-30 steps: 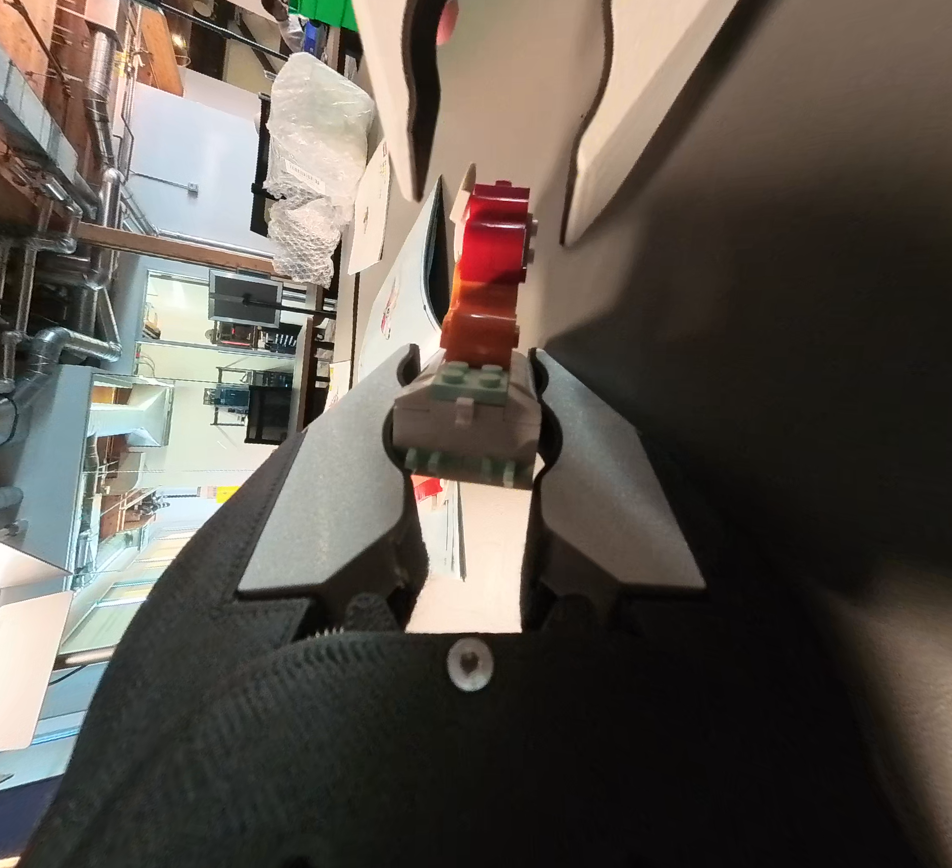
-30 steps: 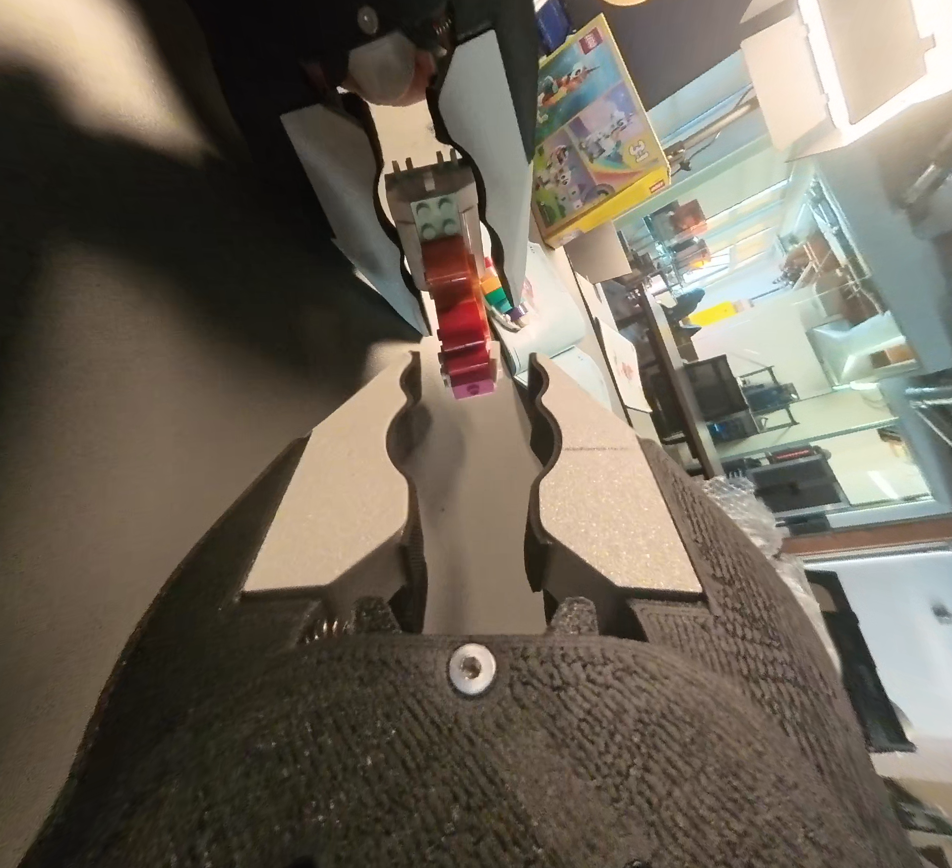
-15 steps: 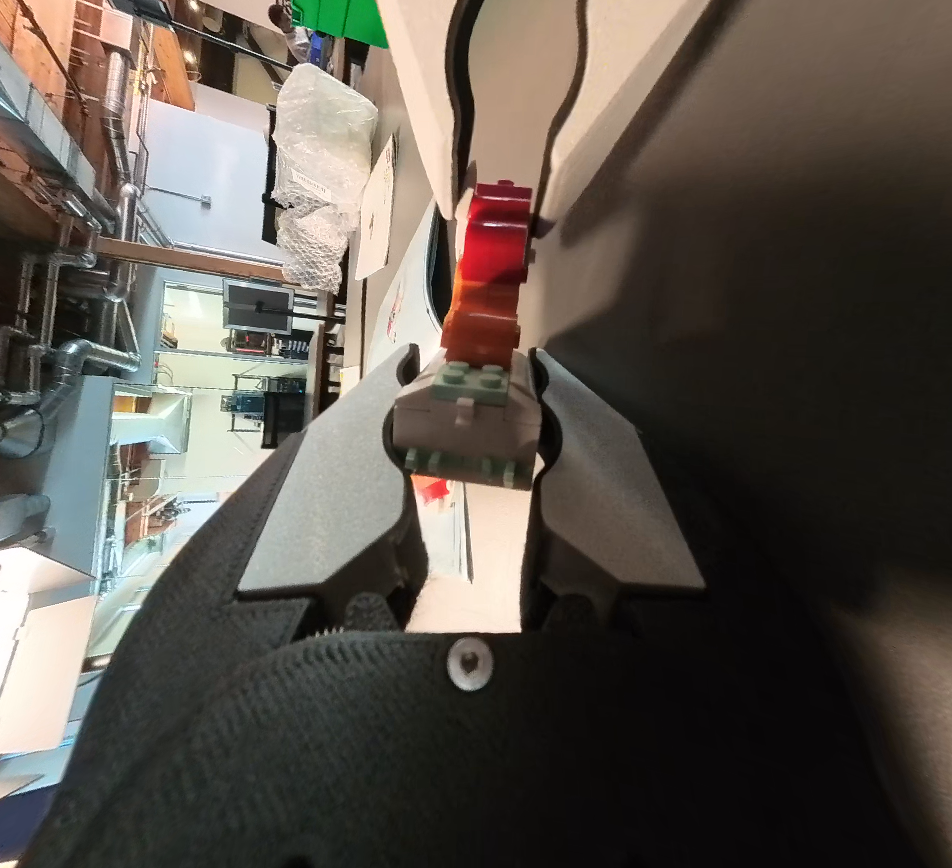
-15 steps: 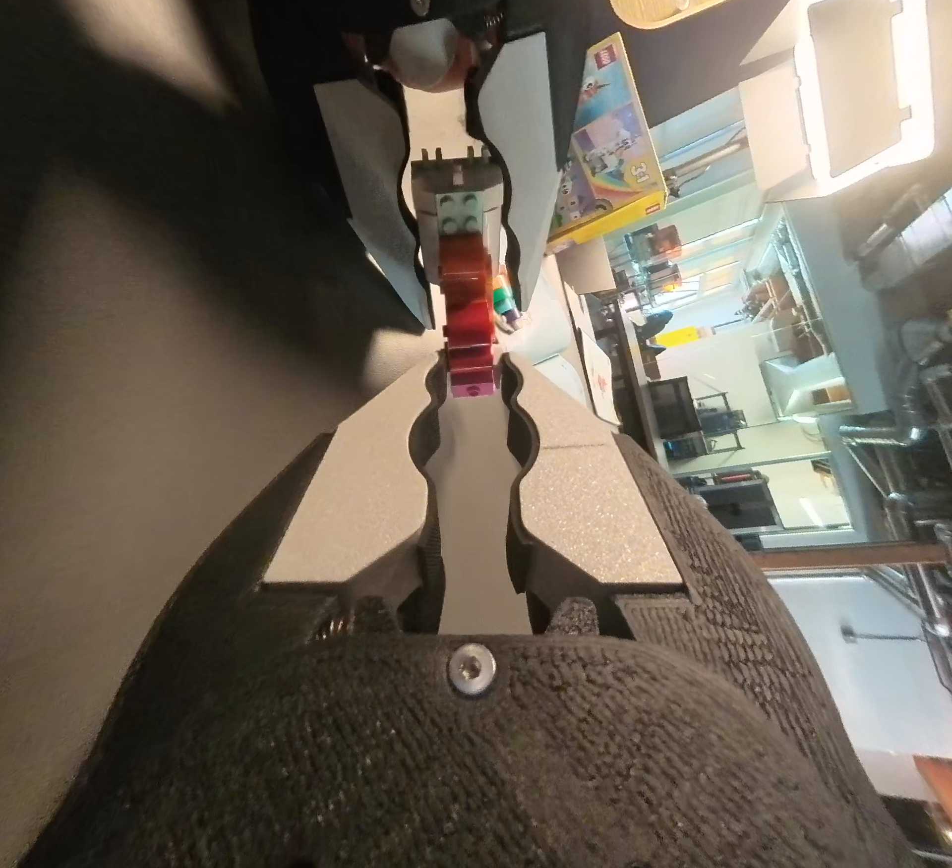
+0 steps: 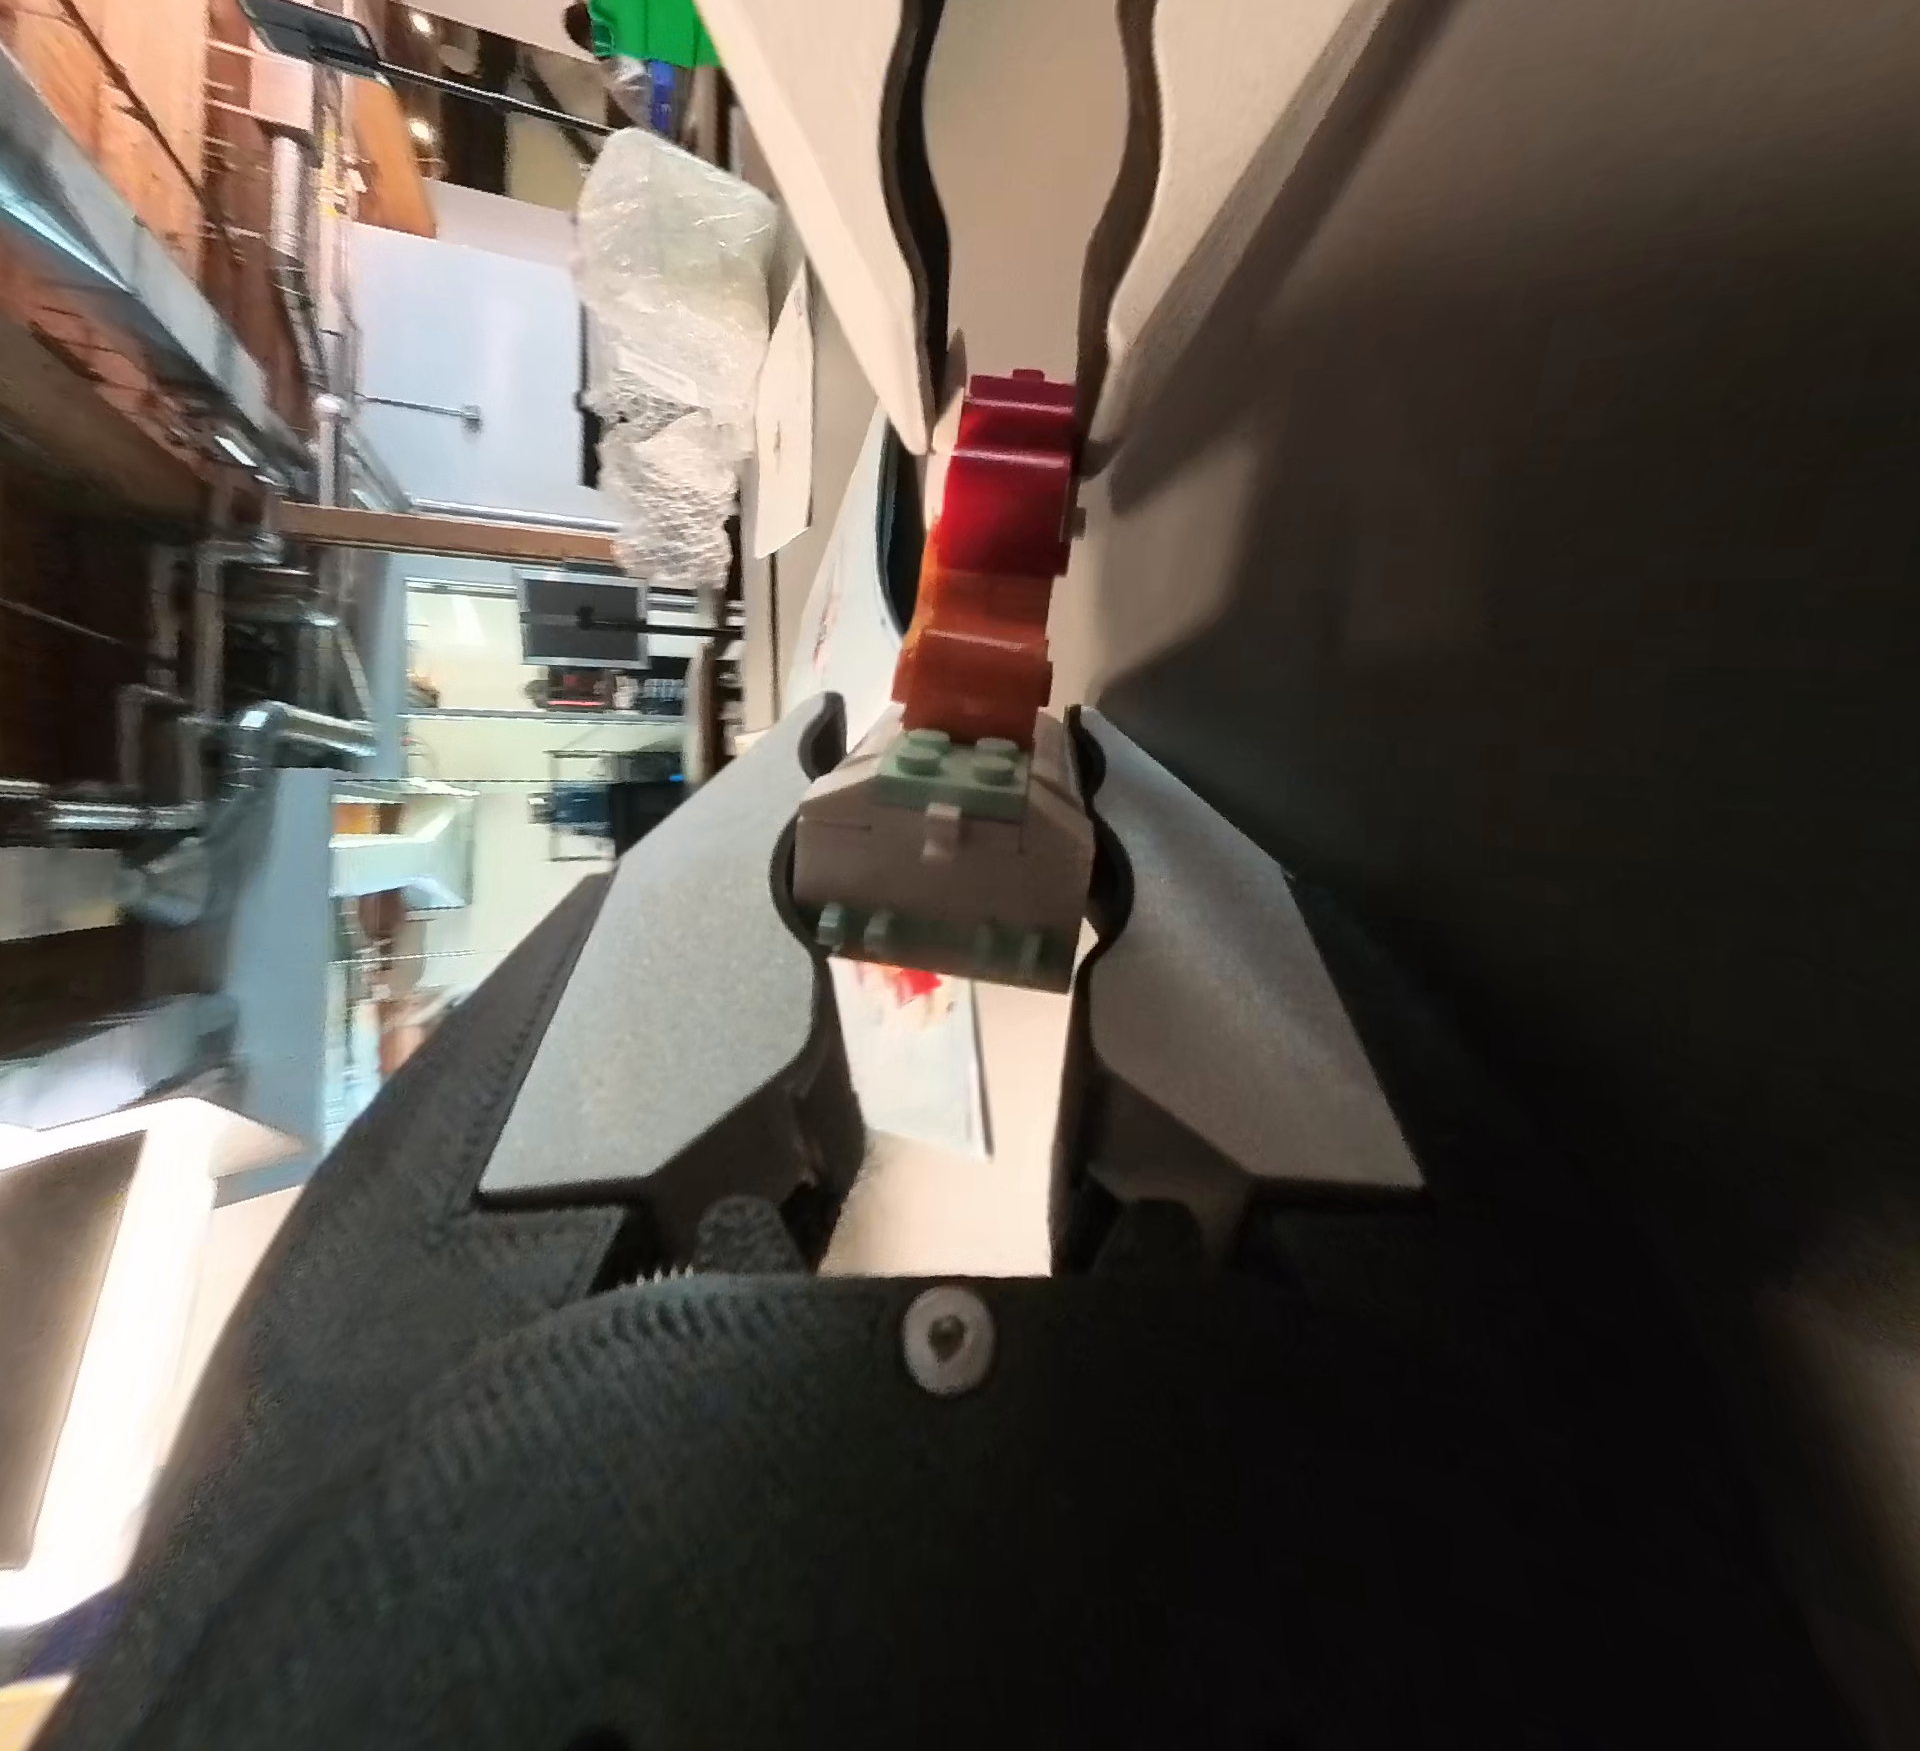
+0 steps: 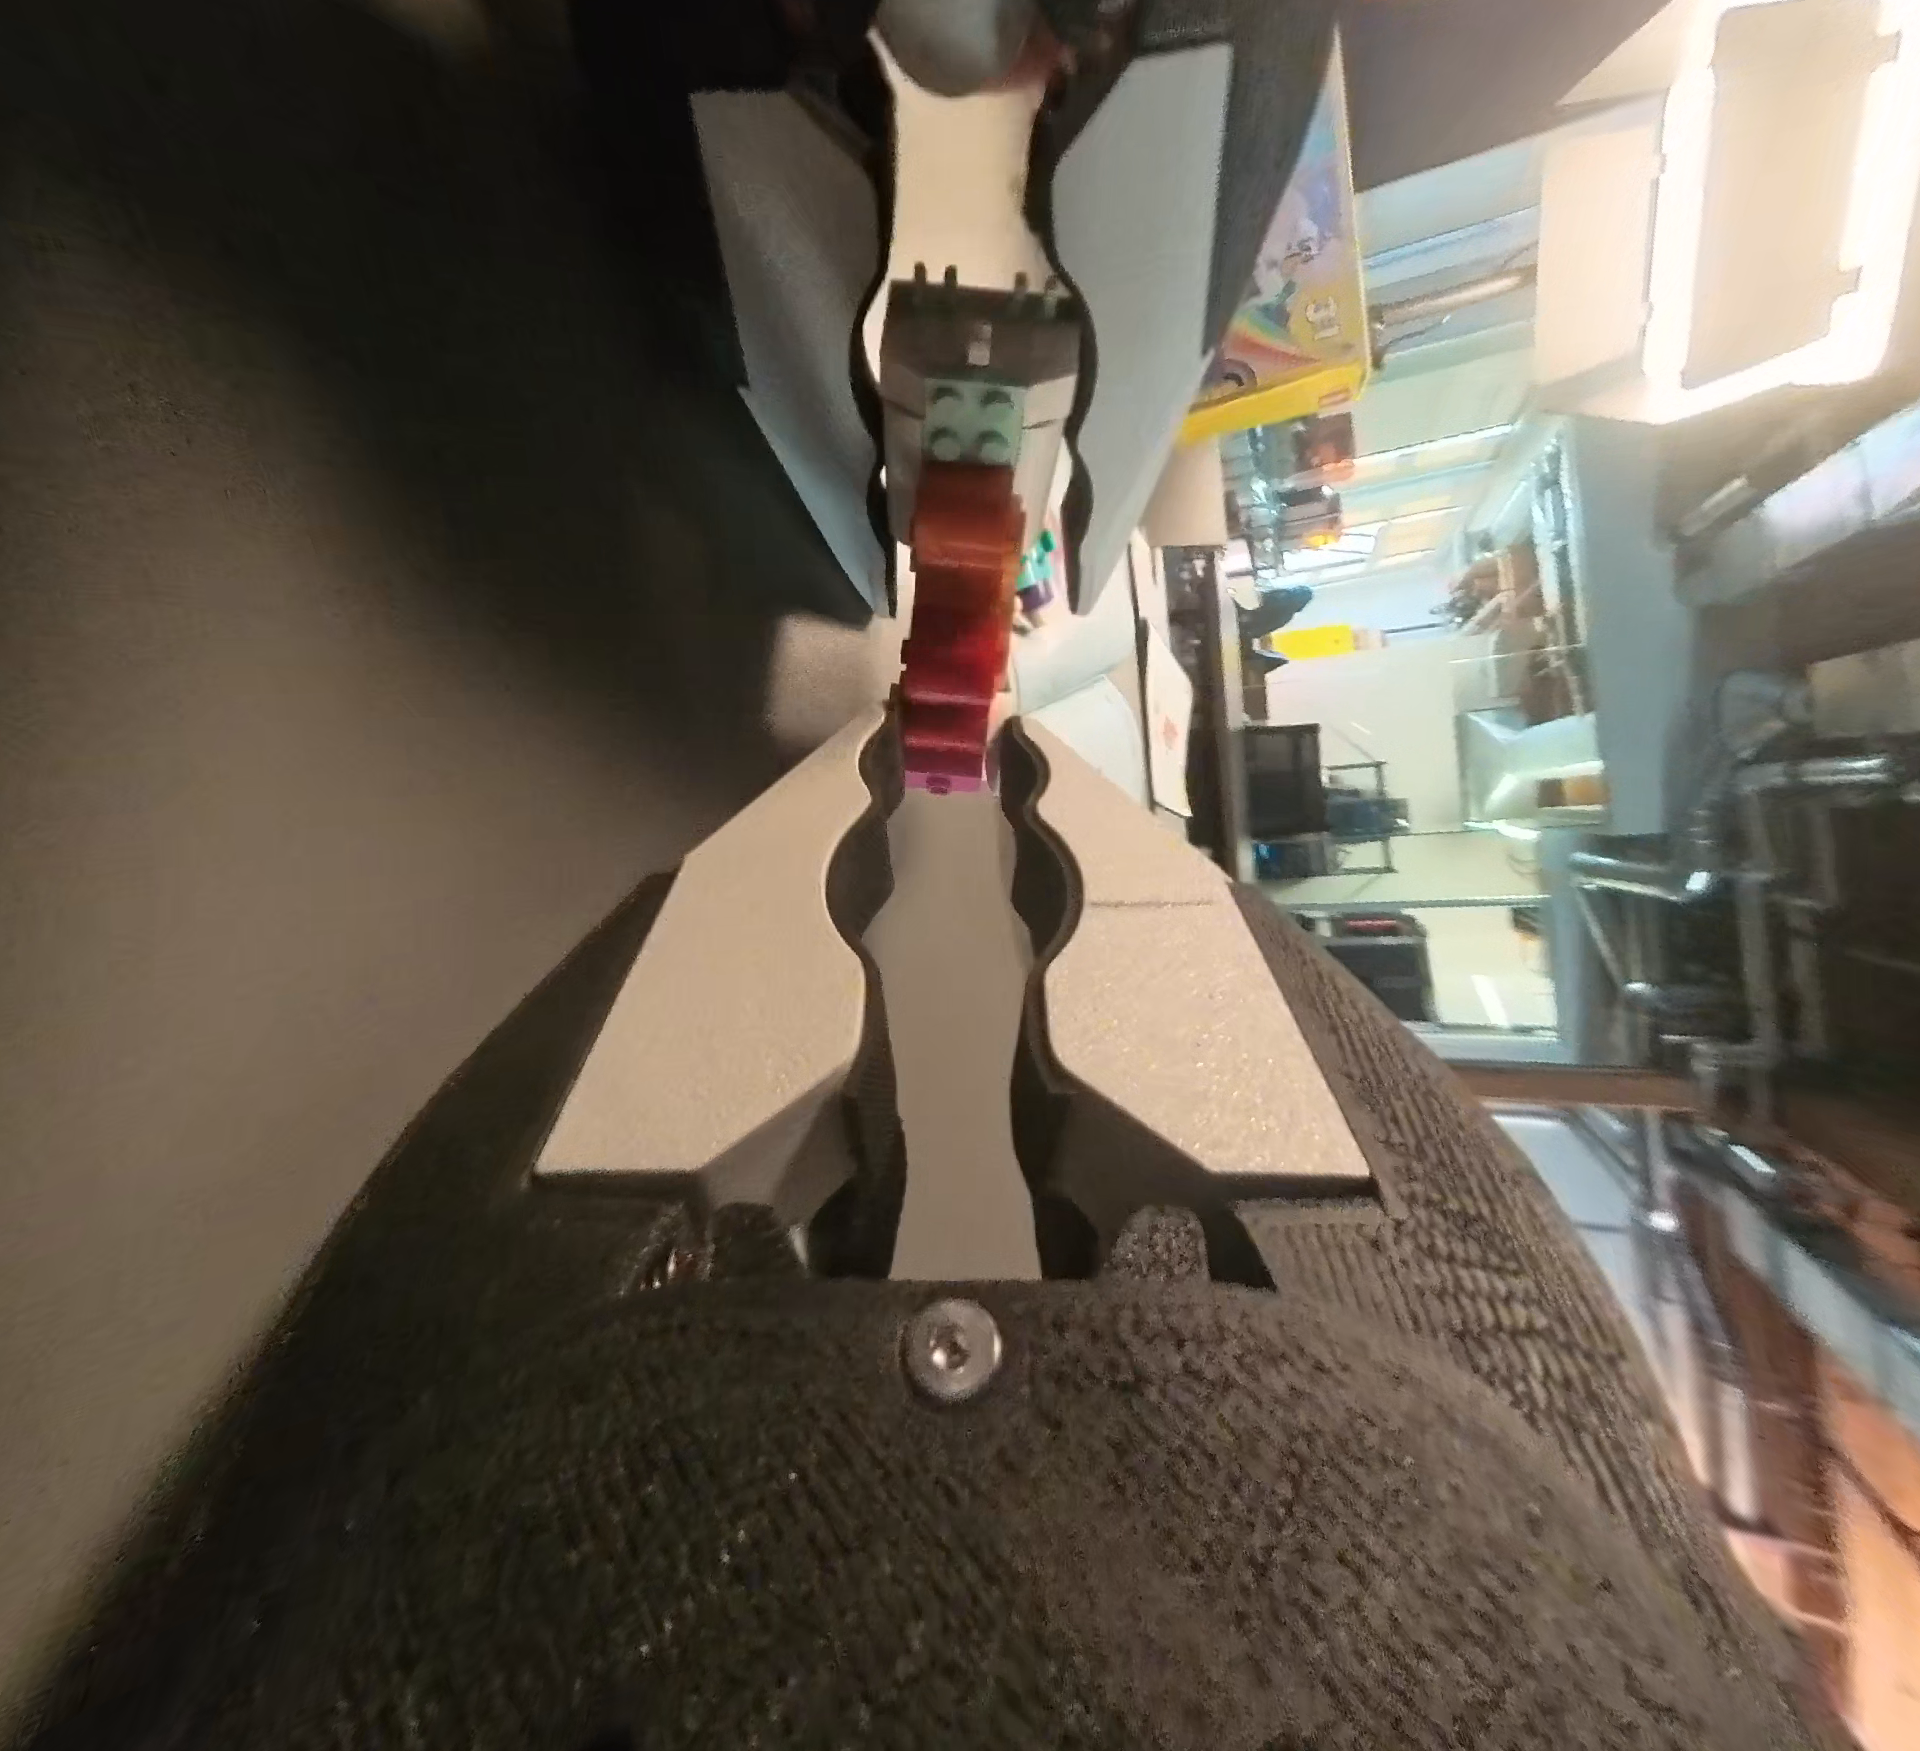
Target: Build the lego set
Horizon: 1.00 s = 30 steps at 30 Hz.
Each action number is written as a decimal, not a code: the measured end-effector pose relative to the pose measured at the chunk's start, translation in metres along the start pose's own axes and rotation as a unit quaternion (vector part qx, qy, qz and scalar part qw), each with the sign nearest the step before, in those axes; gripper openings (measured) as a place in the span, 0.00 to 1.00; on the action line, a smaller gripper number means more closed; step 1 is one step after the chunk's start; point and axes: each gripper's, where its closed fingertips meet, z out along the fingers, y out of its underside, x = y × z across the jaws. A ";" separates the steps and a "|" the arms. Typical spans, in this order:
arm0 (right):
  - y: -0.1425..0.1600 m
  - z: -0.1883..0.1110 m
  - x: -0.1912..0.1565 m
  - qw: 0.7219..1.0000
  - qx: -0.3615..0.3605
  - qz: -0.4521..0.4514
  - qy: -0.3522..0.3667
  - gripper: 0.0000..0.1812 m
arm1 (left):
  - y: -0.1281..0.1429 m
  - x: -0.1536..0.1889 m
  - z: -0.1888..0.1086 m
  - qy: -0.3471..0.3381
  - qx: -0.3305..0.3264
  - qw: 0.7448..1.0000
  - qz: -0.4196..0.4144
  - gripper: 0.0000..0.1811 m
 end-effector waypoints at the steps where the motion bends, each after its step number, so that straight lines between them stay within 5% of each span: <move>1: 0.000 0.001 0.000 1.000 -0.006 -0.013 0.004 0.09 | 0.000 0.000 0.000 -0.005 -0.002 1.000 0.007 0.23; 12: -0.002 0.000 0.000 1.000 0.019 0.013 0.021 0.10 | 0.000 -0.001 0.000 -0.016 0.009 1.000 0.005 0.23; 21: -0.004 -0.009 0.008 0.996 0.059 0.064 0.025 0.24 | 0.002 -0.002 0.000 -0.006 0.022 0.999 -0.031 0.23; 30: -0.027 -0.054 0.071 0.958 0.192 0.116 0.180 0.41 | -0.009 -0.020 -0.007 0.040 0.116 0.965 -0.234 0.24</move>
